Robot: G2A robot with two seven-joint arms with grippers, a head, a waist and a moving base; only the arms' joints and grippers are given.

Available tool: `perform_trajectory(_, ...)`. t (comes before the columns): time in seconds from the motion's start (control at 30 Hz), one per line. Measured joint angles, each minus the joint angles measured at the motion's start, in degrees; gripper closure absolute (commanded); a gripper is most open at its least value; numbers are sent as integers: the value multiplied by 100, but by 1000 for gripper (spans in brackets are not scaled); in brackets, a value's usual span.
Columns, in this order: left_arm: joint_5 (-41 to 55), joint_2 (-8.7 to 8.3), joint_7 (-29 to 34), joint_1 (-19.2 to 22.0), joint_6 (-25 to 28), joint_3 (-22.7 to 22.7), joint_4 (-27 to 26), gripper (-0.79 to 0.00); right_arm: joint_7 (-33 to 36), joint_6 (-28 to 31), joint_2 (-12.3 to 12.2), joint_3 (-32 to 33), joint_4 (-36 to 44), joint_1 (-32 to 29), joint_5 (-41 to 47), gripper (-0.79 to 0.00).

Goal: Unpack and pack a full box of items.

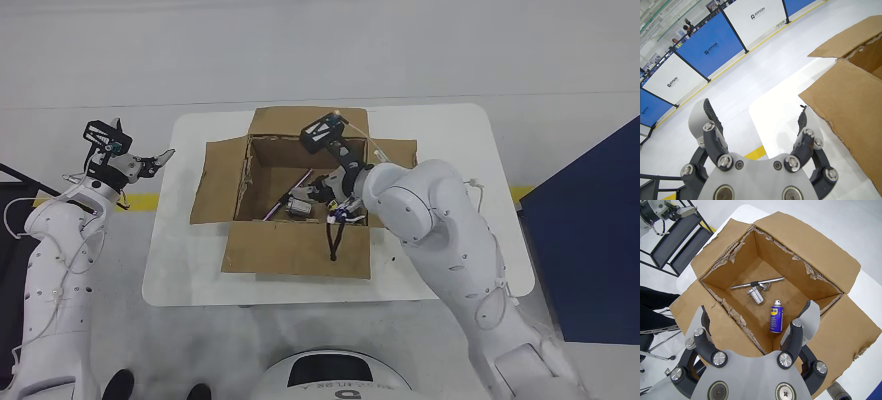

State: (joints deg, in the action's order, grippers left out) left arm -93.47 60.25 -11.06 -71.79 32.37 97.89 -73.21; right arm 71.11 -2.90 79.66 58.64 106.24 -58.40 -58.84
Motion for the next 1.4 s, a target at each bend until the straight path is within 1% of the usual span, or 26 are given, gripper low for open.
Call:
perform_trajectory(0.13, 0, 0, 0, 0, 0, 0, 0, -785, -5, -162, 87, -308, -1001, 385, 75, -785)
perform_trajectory(0.23, 0, 0, 0, 0, 0, 0, 0, -785, 216, -382, 149, -540, -1577, 607, 34, -782)
perform_trajectory(0.3, 0, 0, 0, 0, 0, 0, 0, -785, 471, -601, 222, -841, -1944, 818, -162, -493)
perform_trajectory(0.33, 0, 0, 0, 0, 0, 0, 0, -785, 564, -653, 259, -980, -2105, 919, -215, -388)
perform_trajectory(0.47, 0, 0, 0, 0, 0, 0, 0, -785, 662, -1038, 452, -1497, -2977, 1386, -498, -379)
perform_trajectory(0.6, 0, 0, 0, 0, 0, 0, 0, -785, 459, -1065, 594, -1665, -3703, 1686, -372, -376)
perform_trajectory(0.73, 0, 0, 0, 0, 0, 0, 0, -785, 400, -1088, 730, -1765, -4354, 1927, -203, -357)
perform_trajectory(0.83, 0, 0, 0, 0, 0, 0, 0, -785, 388, -927, 796, -1766, -4662, 2036, 43, -391)
perform_trajectory(0.87, 0, 0, 0, 0, 0, 0, 0, -785, 375, -850, 809, -1749, -4742, 2055, 122, -640)
perform_trajectory(0.9, 0, 0, 0, 0, 0, 0, 0, -785, 366, -791, 814, -1734, -4787, 2060, 170, -751)
perform_trajectory(0.93, 0, 0, 0, 0, 0, 0, 0, -785, 343, -726, 816, -1713, -4810, 2054, 223, -785)
perform_trajectory(1.07, 0, 0, 0, 0, 0, 0, 0, -785, 231, -602, 798, -1637, -4853, 1988, 245, -782)
perform_trajectory(1.1, 0, 0, 0, 0, 0, 0, 0, -785, 226, -618, 791, -1630, -4876, 1972, 191, -736)
perform_trajectory(1.13, 0, 0, 0, 0, 0, 0, 0, -785, 245, -652, 787, -1639, -4902, 1964, 122, -739)
perform_trajectory(1.17, 0, 0, 0, 0, 0, 0, 0, -785, 283, -681, 786, -1664, -4918, 1955, 44, -785)
perform_trajectory(1.23, 0, 0, 0, 0, 0, 0, 0, -785, 318, -653, 791, -1732, -4844, 1905, -88, -785)
perform_trajectory(1.27, 0, 0, 0, 0, 0, 0, 0, -785, 284, -649, 788, -1742, -4751, 1866, -133, -785)
perform_trajectory(1.4, 0, 0, 0, 0, 0, 0, 0, -785, -31, -537, 713, -1617, -3769, 1500, -171, -785)
